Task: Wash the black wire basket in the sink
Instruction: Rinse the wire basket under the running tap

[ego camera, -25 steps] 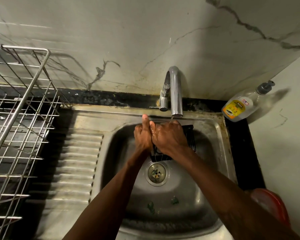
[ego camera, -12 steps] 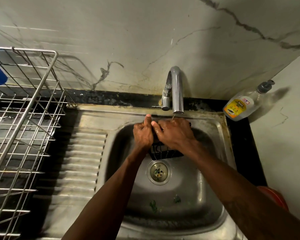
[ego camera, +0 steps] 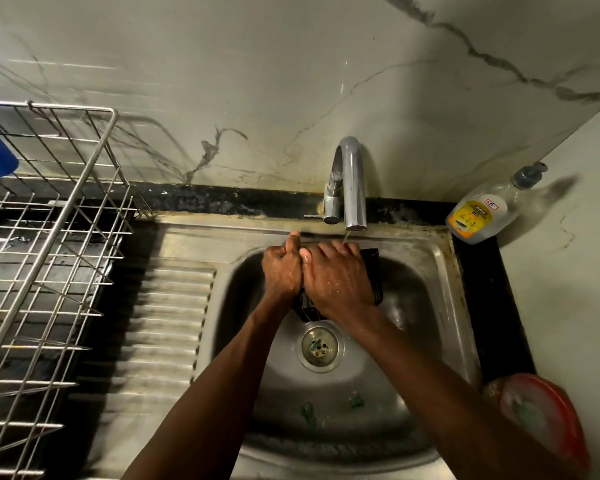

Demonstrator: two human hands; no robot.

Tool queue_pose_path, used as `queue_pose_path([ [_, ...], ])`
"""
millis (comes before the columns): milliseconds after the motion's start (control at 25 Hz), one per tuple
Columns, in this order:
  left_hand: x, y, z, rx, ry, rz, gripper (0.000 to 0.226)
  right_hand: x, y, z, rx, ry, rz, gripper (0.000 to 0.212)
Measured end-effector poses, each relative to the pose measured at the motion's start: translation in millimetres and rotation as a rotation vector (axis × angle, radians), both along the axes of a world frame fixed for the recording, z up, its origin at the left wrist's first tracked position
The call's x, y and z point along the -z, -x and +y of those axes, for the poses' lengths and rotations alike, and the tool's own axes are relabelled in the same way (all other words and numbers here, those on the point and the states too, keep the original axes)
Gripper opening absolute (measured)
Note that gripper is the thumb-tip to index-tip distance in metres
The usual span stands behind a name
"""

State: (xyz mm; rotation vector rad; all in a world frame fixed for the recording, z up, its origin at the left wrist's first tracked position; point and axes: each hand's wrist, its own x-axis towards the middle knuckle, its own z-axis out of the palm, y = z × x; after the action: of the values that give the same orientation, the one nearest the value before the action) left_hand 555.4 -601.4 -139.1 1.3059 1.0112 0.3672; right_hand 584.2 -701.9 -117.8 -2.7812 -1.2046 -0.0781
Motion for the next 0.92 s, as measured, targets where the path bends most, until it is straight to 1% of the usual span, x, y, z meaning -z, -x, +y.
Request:
queue_pose_path([
  [80, -3.5, -0.4, -4.6, 0.018, -0.016, -0.002, 0.040, -1.8, -2.2, -22.7, -0.017, -0.050, 0.015, 0.040],
  [120, -2.2, -1.6, -6.6, 0.035, -0.025, -0.007, 0.040, -6.2, -8.5, -28.5, 0.026, -0.029, 0.036, 0.043],
  [240, 4.9, -1.8, -12.8, 0.115, -0.075, -0.031, 0.050, -23.0, -30.8, -14.4, 0.218, 0.097, 0.218, 0.052],
  [280, 9.1, -1.0, -12.8, 0.130, -0.110, -0.003, 0.054, -25.3, -42.8, -2.9, 0.278, 0.169, 0.330, 0.050],
  [360, 13.6, -0.2, -13.4, 0.124, -0.137, 0.012, 0.055, -33.6, -64.8, 15.3, 0.433, 0.309, 0.618, 0.042],
  [400, 10.8, -2.0, -12.6, 0.114, -0.150, 0.015, 0.055, -33.6, -67.9, 20.9, 0.508, 0.311, 0.676, 0.043],
  [440, 5.6, -5.7, -10.8, 0.099, -0.151, 0.034, 0.055, -31.9, -67.4, 24.7, 0.497, 0.283, 0.614, 0.046],
  [480, 4.2, -8.8, -7.2, 0.077, -0.123, 0.050, 0.056, -23.7, -60.8, 24.6, 0.406, 0.251, 0.419, 0.049],
  [520, 4.9, -10.9, -4.2, 0.045, -0.064, 0.051, 0.054, -13.4, -43.0, 20.6, 0.296, 0.209, 0.218, 0.046],
  [560, 1.4, -10.8, -3.6, 0.001, -0.003, 0.044, 0.050, -5.5, -20.4, 14.5, 0.176, 0.127, 0.060, 0.035],
  [600, -3.2, -9.0, -4.9, -0.035, 0.044, 0.047, 0.044, -1.2, -6.0, 7.9, 0.055, 0.025, -0.040, 0.021],
  [640, -8.3, -6.3, -7.7, -0.062, 0.075, 0.041, 0.037, -0.3, -0.6, 0.5, -0.030, -0.025, -0.029, 0.019],
  [720, -7.2, -2.7, -10.2, -0.072, 0.120, 0.015, 0.028, 2.6, -5.2, -16.0, -0.108, -0.025, 0.004, 0.031],
  [760, -5.8, 0.1, -11.2, -0.066, 0.120, 0.004, 0.028, 1.4, -11.6, -23.1, -0.104, 0.002, 0.003, 0.039],
  [800, -5.1, 2.0, -12.3, -0.045, 0.118, -0.018, 0.028, -4.8, -18.5, -27.5, -0.036, 0.025, 0.028, 0.049],
  [880, -2.1, 2.1, -15.5, 0.032, 0.125, -0.079, 0.031, -11.3, -33.9, -26.7, 0.202, 0.083, 0.124, 0.068],
  [920, -0.5, 1.9, -16.6, 0.065, 0.107, -0.093, 0.031, -13.4, -40.4, -21.3, 0.282, 0.105, 0.150, 0.070],
])
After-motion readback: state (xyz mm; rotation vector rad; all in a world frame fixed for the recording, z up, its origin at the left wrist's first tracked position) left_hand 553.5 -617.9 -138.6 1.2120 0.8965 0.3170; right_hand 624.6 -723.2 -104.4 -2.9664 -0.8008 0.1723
